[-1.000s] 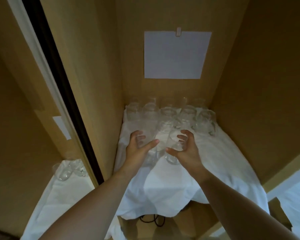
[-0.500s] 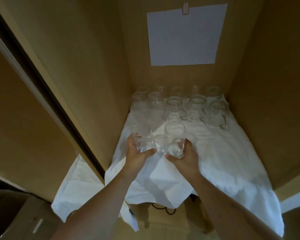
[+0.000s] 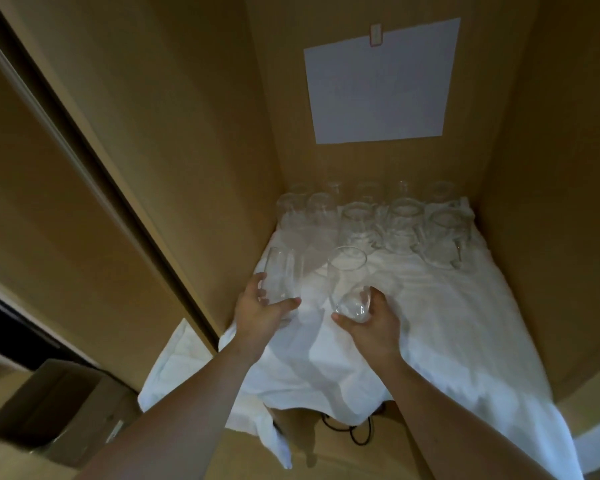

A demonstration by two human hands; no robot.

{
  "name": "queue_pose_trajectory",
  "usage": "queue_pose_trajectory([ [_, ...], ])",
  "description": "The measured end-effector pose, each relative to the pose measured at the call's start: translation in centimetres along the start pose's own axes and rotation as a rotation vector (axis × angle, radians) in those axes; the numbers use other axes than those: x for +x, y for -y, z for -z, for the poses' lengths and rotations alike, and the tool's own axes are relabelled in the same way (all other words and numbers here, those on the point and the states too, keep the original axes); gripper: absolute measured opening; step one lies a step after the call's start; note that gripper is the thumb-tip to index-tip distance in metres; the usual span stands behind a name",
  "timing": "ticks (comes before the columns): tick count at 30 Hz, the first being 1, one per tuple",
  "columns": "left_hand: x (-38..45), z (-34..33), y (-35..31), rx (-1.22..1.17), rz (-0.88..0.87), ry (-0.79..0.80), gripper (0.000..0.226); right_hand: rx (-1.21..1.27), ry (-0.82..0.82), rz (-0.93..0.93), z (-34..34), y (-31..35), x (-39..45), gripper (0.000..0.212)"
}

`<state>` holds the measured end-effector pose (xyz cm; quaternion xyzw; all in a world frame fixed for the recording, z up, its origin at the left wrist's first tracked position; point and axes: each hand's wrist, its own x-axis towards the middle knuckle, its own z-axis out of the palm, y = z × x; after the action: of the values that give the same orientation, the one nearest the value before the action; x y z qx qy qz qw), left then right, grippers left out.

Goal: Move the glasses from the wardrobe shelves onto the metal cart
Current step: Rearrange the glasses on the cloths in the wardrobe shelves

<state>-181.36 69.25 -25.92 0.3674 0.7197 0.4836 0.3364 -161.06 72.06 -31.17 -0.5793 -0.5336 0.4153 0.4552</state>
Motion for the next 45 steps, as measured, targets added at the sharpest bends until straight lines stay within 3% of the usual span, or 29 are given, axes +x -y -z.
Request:
queue_pose_trajectory([
  [5, 1.8, 1.6, -3.3, 0.230, -0.102, -0.005, 0.096, 0.028, -0.045, 0.006, -0.2, 0.1, -0.1, 0.086],
  [7, 2.9, 1.9, -5.1, 0.455, -0.162, 0.010, 0.102, 0.032, -0.053, 0.004, -0.4, 0.0, -0.2, 0.087],
  [12, 5.9, 1.9, -8.6, 0.904, -0.324, 0.108, 0.053, 0.008, -0.081, 0.016, -0.8, -0.4, -0.2, 0.086],
  [18, 10.2, 0.2, -10.1, 1.234, -0.503, 0.111, 0.051, -0.039, -0.123, 0.035, -0.9, -0.7, 0.1, 0.084],
  [26, 13.3, -2.0, -10.3, 1.282, -0.583, 0.216, 0.066, -0.056, -0.121, 0.032, -1.0, -1.2, 0.2, 0.078],
  [30, 14.6, -2.1, -10.1, 1.103, -0.578, 0.308, 0.076, -0.058, -0.135, 0.012, -1.3, -1.3, 0.2, 0.075],
  [35, 15.5, -1.4, -8.5, 0.940, -0.568, 0.273, 0.083, -0.010, -0.142, 0.001, -1.6, 0.1, 0.6, 0.079],
  [40, 15.5, -1.3, -8.2, 0.981, -0.610, 0.227, 0.074, -0.014, -0.260, 0.169, -1.7, 4.1, 2.6, 0.075],
  [45, 15.7, -1.8, -8.6, 0.973, -0.610, 0.261, 0.069, -0.268, -0.142, 0.274, -0.6, 9.7, 6.8, 0.085],
])
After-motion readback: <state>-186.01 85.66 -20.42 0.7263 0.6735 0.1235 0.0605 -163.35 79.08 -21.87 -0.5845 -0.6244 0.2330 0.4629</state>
